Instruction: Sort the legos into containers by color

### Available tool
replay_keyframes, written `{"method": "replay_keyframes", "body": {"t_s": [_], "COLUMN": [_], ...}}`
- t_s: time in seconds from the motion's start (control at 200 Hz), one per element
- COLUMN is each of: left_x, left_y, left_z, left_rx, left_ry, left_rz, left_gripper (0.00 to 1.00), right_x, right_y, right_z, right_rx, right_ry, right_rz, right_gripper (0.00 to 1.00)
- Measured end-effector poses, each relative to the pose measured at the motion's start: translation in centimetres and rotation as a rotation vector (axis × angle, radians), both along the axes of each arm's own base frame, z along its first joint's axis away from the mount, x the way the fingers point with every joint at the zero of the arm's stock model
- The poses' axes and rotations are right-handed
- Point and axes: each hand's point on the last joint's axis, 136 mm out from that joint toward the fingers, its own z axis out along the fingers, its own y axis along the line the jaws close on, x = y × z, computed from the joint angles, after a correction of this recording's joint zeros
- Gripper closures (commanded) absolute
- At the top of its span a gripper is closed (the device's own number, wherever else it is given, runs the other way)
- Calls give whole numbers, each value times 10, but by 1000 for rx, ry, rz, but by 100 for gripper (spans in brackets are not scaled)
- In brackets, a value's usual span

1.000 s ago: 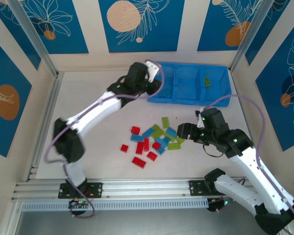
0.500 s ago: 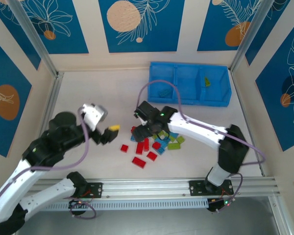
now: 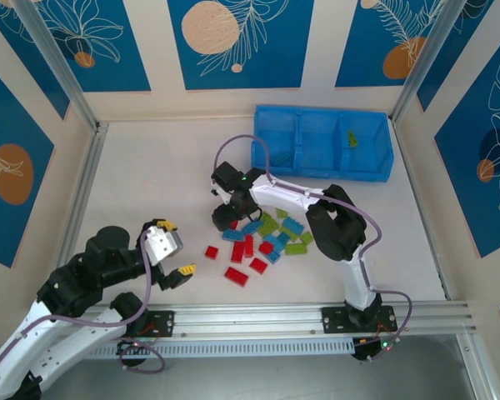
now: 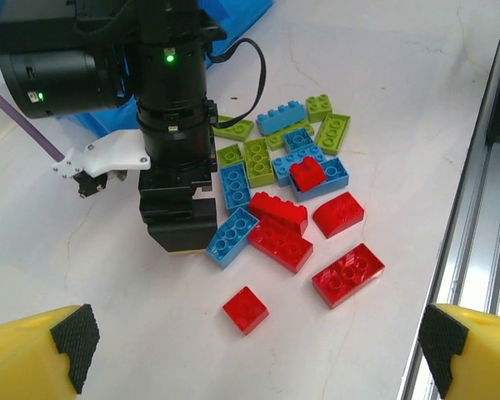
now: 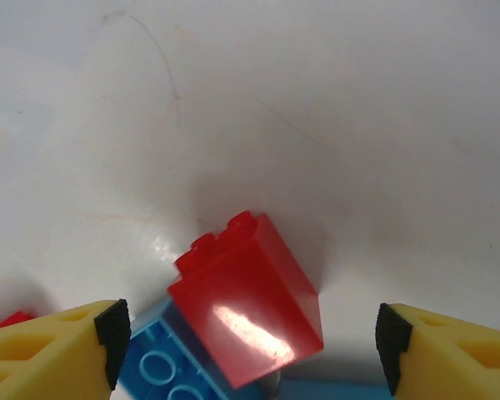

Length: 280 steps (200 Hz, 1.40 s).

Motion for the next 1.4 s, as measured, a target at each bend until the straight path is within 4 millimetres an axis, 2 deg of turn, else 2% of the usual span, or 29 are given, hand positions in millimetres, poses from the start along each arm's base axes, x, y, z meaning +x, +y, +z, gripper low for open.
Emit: {"method": "replay_keyframes", "body": {"t_s": [0.11, 0.26, 0.345, 0.475, 0.61, 0.675, 0.74, 0.81, 0.875, 0.92, 0.97, 1.05, 1.12, 1.175, 1.31, 1.4], "left_x": [1, 3, 4, 4, 4, 5, 5, 7, 9, 11, 13, 16, 18, 20, 22, 22], "left_y": [-1, -2, -4, -4, -4, -5, -7, -8, -10, -12, -14, -17, -19, -19, -19, -19], "left_z": [-3, -10, -13, -13, -12, -10, -6, -2, 0, 0, 0, -1, -3, -8, -14, -14], "left_rx": [11, 26, 36, 37, 31, 23, 11, -2, -7, -7, -6, -6, -6, 6, 21, 19], "left_ry": [3, 20, 30, 32, 29, 23, 18, 5, -1, -1, 0, 0, -1, 5, 19, 18], "left_rz": [-3, -3, -3, -3, -2, -2, -5, -6, -6, -6, -6, -6, -5, 0, 3, 4], "left_gripper": [0, 0, 0, 0, 0, 0, 0, 0, 0, 0, 0, 0, 0, 0, 0, 0], "right_x": [2, 4, 6, 14, 17, 16, 17, 20, 28, 41, 60, 93, 120, 140, 192, 216], "right_y": [-2, -2, 1, 1, -13, -21, -28, -40, -61, -86, -122, -184, -231, -254, -277, -285], "right_z": [-9, -15, -15, -10, 1, 22, 55, 104, 152, 182, 210, 228, 220, 203, 150, 120], "right_rx": [-17, -13, 13, 64, 88, 112, 163, 246, 337, 387, 432, 434, 384, 331, 222, 173], "right_ry": [10, 23, 26, 34, 22, -15, -86, -191, -298, -370, -448, -543, -568, -548, -460, -402], "right_rz": [-9, -39, -49, -96, -154, -180, -204, -245, -317, -393, -501, -670, -796, -856, -909, -933], "right_gripper": [32, 54, 69, 73, 73, 73, 73, 72, 73, 73, 73, 73, 73, 73, 73, 72]}}
